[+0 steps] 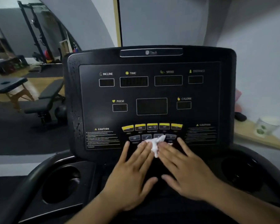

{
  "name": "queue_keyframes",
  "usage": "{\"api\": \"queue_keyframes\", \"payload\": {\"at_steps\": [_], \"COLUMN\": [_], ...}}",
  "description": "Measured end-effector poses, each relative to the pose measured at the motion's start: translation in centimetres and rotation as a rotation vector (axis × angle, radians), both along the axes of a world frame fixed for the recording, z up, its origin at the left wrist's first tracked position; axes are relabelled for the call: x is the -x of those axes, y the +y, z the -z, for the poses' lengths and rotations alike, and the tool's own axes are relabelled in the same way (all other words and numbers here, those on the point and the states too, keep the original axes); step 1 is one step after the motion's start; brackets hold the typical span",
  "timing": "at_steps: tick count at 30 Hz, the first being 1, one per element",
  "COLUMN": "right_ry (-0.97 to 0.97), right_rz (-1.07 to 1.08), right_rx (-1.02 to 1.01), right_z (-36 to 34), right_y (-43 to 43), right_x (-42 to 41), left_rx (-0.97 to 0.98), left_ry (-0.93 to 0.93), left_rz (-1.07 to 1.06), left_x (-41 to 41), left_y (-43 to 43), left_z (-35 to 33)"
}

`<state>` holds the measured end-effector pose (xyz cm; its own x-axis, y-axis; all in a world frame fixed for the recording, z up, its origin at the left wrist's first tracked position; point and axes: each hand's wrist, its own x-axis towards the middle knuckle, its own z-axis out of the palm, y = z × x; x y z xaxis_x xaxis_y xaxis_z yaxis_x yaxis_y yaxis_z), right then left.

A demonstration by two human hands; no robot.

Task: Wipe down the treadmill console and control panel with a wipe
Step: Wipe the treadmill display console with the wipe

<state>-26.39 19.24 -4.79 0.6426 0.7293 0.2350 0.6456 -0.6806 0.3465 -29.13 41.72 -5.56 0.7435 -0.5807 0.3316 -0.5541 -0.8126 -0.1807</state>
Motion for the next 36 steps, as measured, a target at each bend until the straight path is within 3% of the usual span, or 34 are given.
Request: {"api": "queue_keyframes", "payload": {"at_steps": [11,14,22,31,36], "right_ry": [-0.239,-0.258,-0.101,-0.212,-0.146], "right_rz": [0.231,0.221,0.095,0.325,0.269], "right_rx": [-0.201,-0.225,-0.131,-0.282,-0.357], "right_z": [-16.7,-14.7,-1.0,-9.2,-5.0], "right_y": [-4.1,-5.4,-10.7,-14.2,-14.8], "right_x": [-12.0,-11.1,-1.8,-7.2,-3.7], "left_rx": [0.025,0.036,-0.069,-0.03,-0.026], "left_ry": [-0.221,-0.202,-0.025,-0.155,-0.208], "left_rz": [-0.188,-0.158,0.09,-0.008,0.17], "left_x": [-13.7,-12.4,-3.9,-10.7,-9.3], "left_y": [-8.5,-9.7,-10.9,-18.4,-18.3], "left_z": [-17.1,-15.7,-3.2,-12.1,-8.6]}}
